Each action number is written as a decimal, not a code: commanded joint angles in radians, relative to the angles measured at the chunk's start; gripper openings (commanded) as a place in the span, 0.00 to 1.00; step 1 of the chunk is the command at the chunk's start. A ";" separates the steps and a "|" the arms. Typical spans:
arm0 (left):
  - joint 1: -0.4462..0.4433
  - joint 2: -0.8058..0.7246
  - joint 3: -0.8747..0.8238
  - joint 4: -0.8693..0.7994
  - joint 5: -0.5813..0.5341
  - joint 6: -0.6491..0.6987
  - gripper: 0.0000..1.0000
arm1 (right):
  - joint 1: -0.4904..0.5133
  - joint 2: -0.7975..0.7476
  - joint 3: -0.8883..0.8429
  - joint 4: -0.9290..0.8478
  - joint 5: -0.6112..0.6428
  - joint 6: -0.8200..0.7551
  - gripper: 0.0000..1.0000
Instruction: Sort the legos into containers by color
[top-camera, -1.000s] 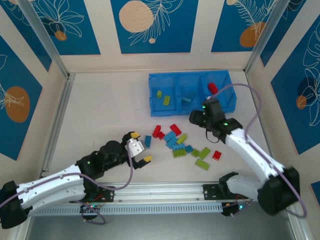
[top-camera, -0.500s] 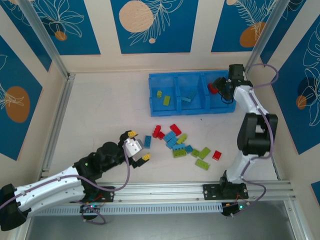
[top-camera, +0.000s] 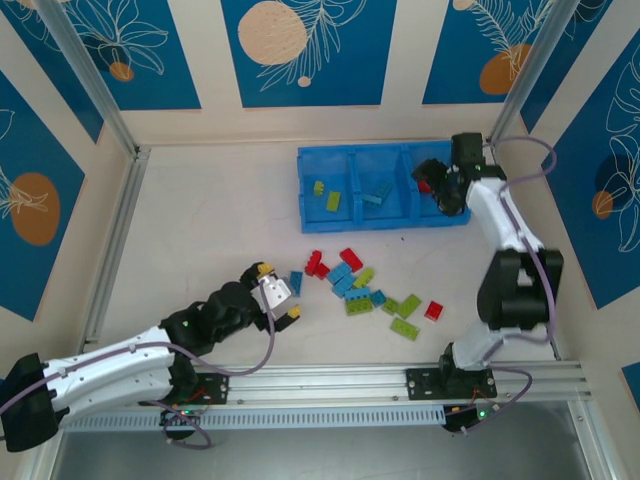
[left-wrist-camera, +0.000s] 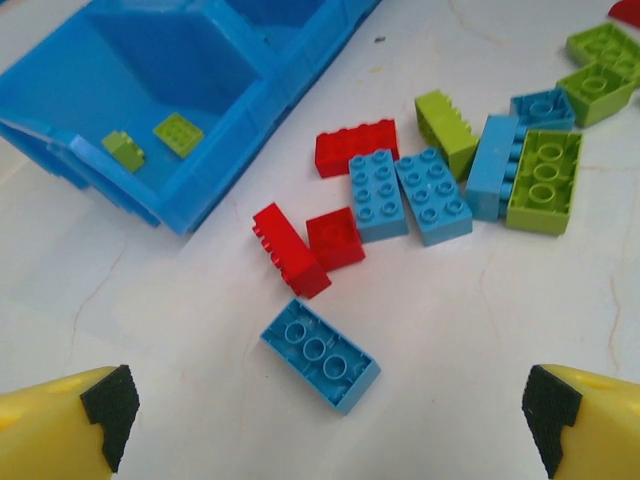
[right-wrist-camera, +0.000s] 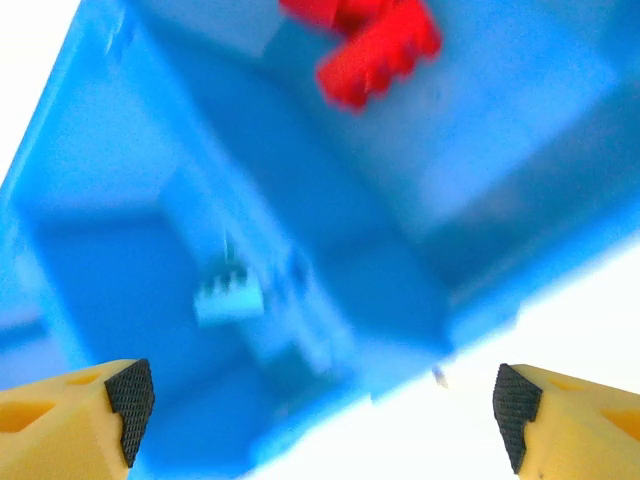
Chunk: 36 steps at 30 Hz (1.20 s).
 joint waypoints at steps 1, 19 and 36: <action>0.004 0.031 0.015 0.053 -0.038 -0.022 1.00 | 0.049 -0.236 -0.178 0.055 -0.018 0.021 0.90; 0.235 0.667 0.487 -0.403 0.294 -0.478 1.00 | 0.521 -0.603 -0.402 -0.179 -0.178 -0.210 0.89; 0.229 0.860 0.562 -0.438 0.292 -0.552 0.34 | 0.647 -0.513 -0.378 -0.148 -0.042 -0.175 0.90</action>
